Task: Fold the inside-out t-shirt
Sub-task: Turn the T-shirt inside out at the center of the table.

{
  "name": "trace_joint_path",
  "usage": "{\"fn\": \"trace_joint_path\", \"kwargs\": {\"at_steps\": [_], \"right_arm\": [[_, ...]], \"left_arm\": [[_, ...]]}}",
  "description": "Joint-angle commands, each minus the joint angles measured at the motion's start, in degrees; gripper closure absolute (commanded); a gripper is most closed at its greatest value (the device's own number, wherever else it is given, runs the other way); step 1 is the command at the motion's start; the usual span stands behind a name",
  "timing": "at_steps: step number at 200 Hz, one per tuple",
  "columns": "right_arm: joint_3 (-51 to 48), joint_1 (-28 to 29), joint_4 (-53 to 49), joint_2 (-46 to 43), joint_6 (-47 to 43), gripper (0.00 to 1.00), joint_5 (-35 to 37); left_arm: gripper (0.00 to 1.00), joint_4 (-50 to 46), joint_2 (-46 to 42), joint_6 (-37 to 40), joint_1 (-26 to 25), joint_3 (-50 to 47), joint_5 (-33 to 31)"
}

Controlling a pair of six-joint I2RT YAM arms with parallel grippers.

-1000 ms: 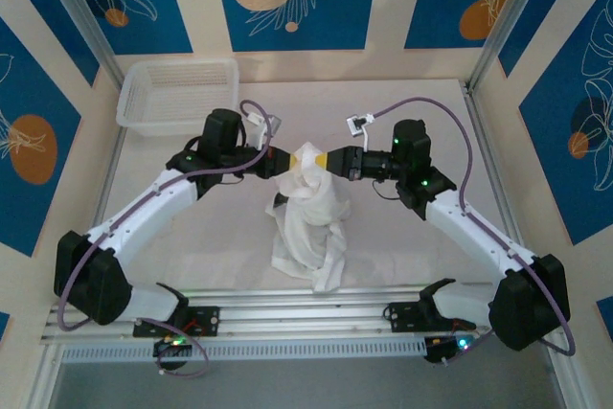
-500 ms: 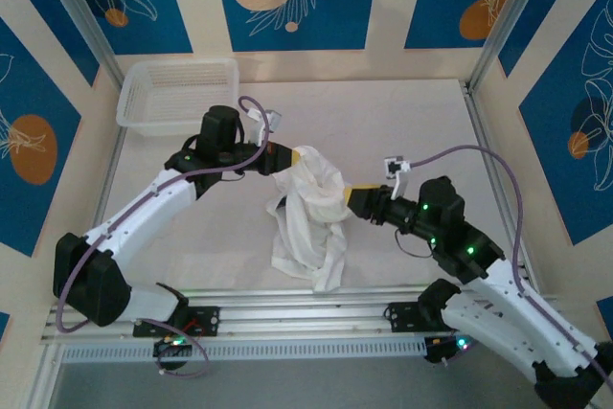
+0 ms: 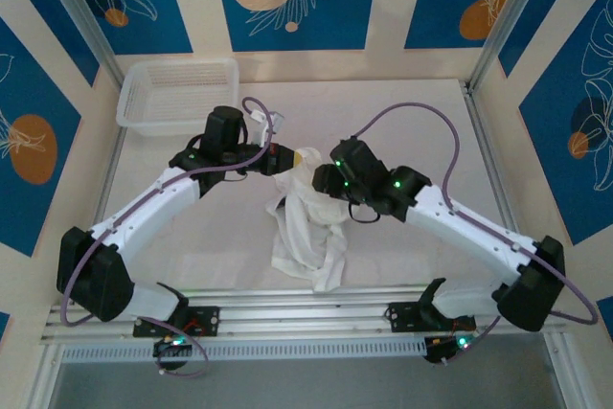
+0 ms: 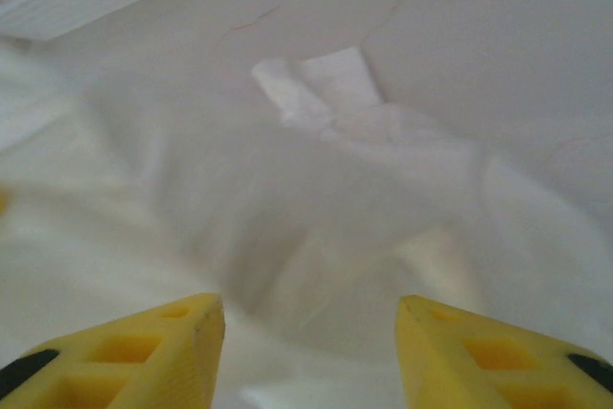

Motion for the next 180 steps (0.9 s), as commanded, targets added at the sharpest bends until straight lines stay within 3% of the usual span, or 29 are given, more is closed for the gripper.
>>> {"fn": "trace_joint_path", "kwargs": {"at_steps": [1, 35, 61, 123, 155, 180], "right_arm": [[3.82, -0.39, -4.29, 4.02, 1.92, 0.46, -0.44], [7.46, -0.57, -8.97, 8.64, 2.94, 0.49, 0.84], [5.87, -2.16, -12.46, 6.58, 3.43, 0.54, 2.58], [-4.04, -10.13, -12.14, -1.73, 2.8, 0.76, -6.49], [-4.15, -11.21, -8.18, -2.12, -0.42, 0.9, -11.49], [-1.15, -11.21, -8.99, -0.7, -2.11, 0.94, -12.8]], "left_arm": [[1.0, 0.48, -0.62, 0.68, -0.42, 0.84, 1.12], [1.0, -0.67, -1.18, 1.22, -0.41, 0.75, -1.47], [1.0, -4.69, -2.21, 4.11, -0.34, 1.71, -5.04], [1.0, -6.77, -2.64, 5.17, 0.12, 2.32, -8.12], [1.0, -5.82, -1.91, 4.12, 0.22, 2.48, -7.42], [1.0, -6.28, -1.25, 4.11, 0.21, 2.6, -7.63]]}}
